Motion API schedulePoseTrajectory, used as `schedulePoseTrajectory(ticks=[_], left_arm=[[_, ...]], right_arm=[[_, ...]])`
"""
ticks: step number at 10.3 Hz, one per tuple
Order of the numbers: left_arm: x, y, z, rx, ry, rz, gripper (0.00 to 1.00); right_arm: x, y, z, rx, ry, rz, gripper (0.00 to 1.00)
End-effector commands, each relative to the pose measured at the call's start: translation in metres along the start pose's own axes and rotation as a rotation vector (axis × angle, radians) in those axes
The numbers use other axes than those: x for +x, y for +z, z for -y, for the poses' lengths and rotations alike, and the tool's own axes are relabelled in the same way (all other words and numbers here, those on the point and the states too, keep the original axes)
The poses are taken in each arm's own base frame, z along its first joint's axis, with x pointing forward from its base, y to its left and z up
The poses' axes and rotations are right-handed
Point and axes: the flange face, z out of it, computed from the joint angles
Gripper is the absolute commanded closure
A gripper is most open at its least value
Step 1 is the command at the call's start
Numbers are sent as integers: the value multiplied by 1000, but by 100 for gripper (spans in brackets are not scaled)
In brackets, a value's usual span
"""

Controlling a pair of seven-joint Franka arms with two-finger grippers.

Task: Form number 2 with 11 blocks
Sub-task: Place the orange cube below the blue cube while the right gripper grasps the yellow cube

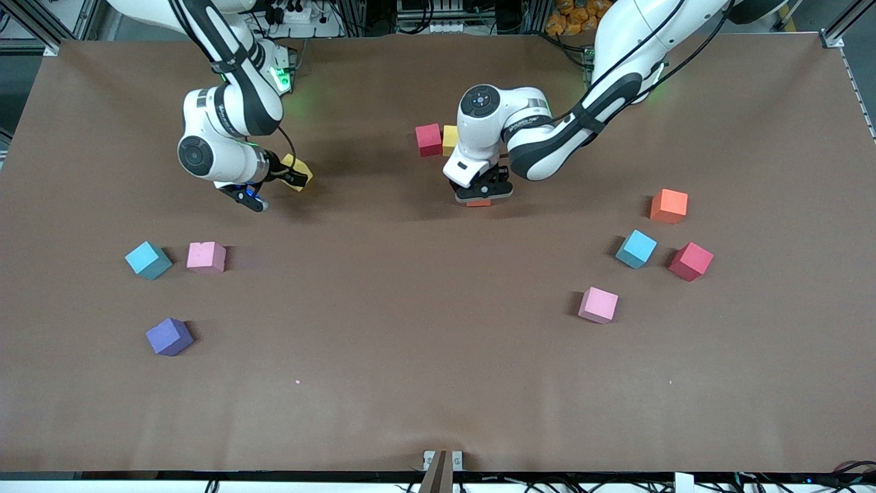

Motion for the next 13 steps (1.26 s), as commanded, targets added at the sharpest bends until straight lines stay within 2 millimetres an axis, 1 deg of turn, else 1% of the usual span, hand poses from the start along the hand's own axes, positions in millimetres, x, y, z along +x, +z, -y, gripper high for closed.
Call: schedulePoseTrajectory(ticks=[1, 3, 4, 5, 6, 7, 8, 9, 10, 11, 13], left_arm=[[-7, 2, 1, -2, -1, -18, 100], [-9, 3, 2, 1, 6, -17, 100], [-8, 3, 2, 1, 9, -17, 56], [-9, 3, 2, 1, 10, -17, 1], [-8, 3, 3, 3, 3, -18, 0], [-6, 0, 3, 1, -3, -24, 0], [-1, -6, 3, 0, -13, -38, 0], [6, -16, 3, -8, -38, -56, 0], [10, -28, 1, -22, -58, -73, 0], [26, -43, 5, -31, -83, -104, 0], [63, -57, 23, -43, -142, -132, 0]], right_arm=[[-4, 8, -2, 12, 17, 2, 24], [-2, 11, -1, 15, 17, -2, 52], [-2, 12, 0, 14, 17, 0, 64], [-2, 11, 0, 14, 11, 0, 79], [-2, 9, 1, 14, 10, 4, 97], [0, 2, 4, 17, 12, 8, 100], [12, -13, 1, 32, 39, 24, 100], [31, -28, -14, 56, 95, 49, 100], [44, -36, -23, 99, 146, 63, 100], [54, -44, -28, 162, 198, 75, 100], [66, -54, -34, 218, 209, 73, 100]])
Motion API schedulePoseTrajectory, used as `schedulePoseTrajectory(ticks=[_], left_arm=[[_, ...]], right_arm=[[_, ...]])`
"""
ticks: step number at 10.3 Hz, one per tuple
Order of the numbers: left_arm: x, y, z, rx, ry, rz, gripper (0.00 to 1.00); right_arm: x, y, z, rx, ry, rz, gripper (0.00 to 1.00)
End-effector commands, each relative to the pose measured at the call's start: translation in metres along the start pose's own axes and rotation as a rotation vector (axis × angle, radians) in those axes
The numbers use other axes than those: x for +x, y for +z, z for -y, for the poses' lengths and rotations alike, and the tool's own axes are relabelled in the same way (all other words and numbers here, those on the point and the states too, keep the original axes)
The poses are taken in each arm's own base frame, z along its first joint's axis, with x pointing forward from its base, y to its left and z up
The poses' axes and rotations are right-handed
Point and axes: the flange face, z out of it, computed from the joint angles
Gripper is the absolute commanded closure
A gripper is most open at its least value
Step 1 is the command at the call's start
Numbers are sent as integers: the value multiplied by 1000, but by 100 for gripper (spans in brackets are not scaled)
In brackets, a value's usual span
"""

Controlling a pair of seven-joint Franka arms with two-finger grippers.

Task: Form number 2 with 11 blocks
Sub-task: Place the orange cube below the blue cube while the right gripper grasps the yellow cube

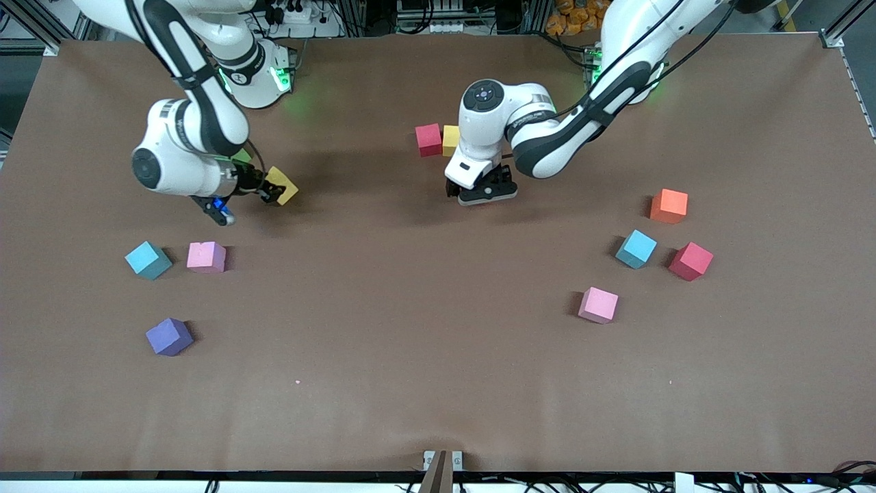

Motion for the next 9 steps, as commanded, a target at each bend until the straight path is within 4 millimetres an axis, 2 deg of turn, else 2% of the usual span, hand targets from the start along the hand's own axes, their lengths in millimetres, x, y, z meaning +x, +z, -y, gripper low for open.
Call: schedulePoseTrajectory(ticks=[1, 2, 3, 5, 7, 8, 9], left_arm=[[45, -13, 25, -1, -55, -42, 0], [67, -11, 40, 8, -63, -44, 0], [88, -8, 57, 15, -60, -41, 0], [129, -8, 91, 30, -44, -43, 0], [168, -11, 110, 21, -28, -49, 0], [191, -13, 120, 3, -18, -51, 0], [205, -15, 123, -10, -5, -54, 0]], right_arm=[[11, -11, 1, 87, 5, 28, 100], [15, -13, -3, 93, -119, 30, 100], [25, -17, -11, 105, -151, 28, 100], [27, -22, -6, 99, -152, 56, 100], [27, -23, -6, 97, -140, 64, 100], [30, -23, -12, 89, -3, 92, 100], [27, -22, -9, 75, 139, 100, 100]])
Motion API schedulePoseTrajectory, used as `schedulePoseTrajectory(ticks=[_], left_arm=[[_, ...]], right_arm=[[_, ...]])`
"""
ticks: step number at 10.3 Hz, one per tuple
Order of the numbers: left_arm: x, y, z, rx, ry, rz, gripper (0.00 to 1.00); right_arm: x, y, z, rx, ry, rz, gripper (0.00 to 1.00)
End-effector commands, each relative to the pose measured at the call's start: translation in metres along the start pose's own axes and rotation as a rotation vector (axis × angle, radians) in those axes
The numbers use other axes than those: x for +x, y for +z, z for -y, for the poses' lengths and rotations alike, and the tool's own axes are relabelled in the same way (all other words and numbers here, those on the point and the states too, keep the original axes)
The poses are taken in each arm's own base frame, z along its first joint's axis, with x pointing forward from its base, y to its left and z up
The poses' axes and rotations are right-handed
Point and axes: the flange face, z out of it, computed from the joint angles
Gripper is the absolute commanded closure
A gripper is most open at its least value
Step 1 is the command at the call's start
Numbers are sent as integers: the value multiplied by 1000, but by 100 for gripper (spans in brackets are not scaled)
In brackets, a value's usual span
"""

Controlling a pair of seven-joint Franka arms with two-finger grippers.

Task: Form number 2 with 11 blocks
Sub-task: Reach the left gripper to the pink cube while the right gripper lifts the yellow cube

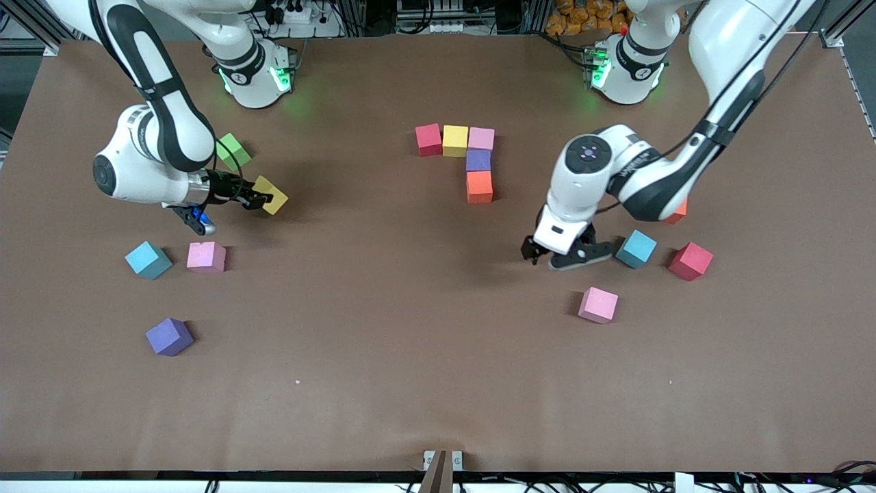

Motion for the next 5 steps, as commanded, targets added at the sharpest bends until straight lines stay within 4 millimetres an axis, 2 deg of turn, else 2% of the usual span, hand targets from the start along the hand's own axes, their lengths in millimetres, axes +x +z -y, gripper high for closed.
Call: schedulePoseTrajectory(ticks=[1, 3, 5], left_arm=[[34, 0, 3, -27, 37, 7, 0], [54, 8, 15, -32, 92, 32, 0], [78, 4, 38, -64, 187, 60, 0]], right_arm=[[-1, 1, 13, -9, 213, 14, 100], [2, -10, 37, -27, 268, 8, 100], [-7, -24, 75, -67, 212, 34, 100]])
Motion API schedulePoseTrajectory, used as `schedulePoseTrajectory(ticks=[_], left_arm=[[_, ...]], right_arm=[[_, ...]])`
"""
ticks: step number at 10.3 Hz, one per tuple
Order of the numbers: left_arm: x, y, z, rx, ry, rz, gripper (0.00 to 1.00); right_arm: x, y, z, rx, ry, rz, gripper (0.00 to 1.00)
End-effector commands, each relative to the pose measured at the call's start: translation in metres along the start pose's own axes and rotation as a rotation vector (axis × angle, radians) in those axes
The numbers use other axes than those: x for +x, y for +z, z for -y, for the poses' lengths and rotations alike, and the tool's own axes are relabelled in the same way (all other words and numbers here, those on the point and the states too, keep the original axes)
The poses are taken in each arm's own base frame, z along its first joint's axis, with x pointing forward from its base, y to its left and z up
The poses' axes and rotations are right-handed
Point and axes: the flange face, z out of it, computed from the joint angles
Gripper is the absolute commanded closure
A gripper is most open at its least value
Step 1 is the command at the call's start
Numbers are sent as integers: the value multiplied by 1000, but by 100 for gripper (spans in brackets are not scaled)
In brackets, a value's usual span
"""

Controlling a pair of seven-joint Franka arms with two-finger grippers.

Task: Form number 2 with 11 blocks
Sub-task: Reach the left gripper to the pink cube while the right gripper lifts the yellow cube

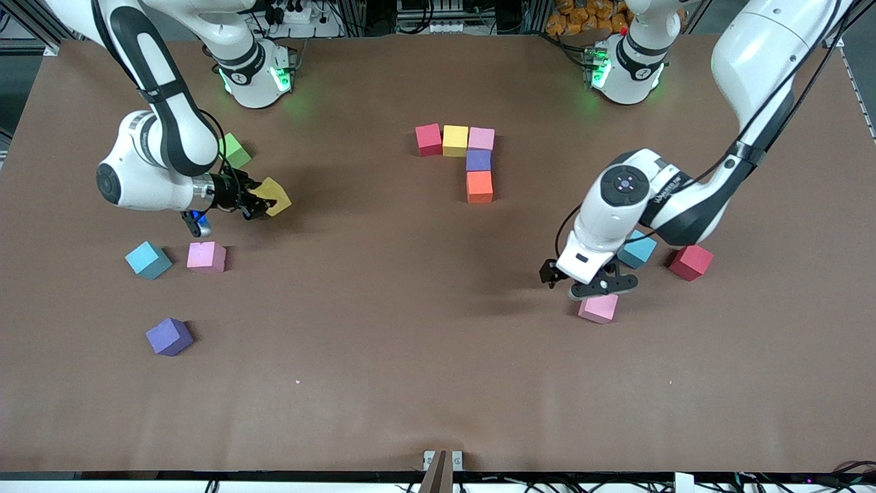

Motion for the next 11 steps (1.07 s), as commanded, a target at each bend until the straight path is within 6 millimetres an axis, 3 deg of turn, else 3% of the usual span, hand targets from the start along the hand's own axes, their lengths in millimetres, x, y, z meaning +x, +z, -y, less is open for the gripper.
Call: schedulePoseTrajectory(ticks=[1, 3, 5, 6, 7, 11], left_arm=[[20, -3, 25, -24, 126, 53, 0], [26, 16, 40, -25, 220, 79, 0], [28, 30, 43, -34, 329, 99, 0], [27, 40, 44, -16, 394, 109, 0], [40, 44, 59, 6, 434, 111, 0], [59, 55, 66, 10, 489, 129, 0]], right_arm=[[-8, -14, 33, -34, -21, 16, 100], [-30, 0, 54, 48, 93, 128, 100], [-72, 25, 84, 92, 208, 138, 100], [-99, 48, 103, 106, 279, 107, 100], [-125, 65, 117, 134, 347, 94, 100], [-198, 117, 139, 197, 536, 119, 100]])
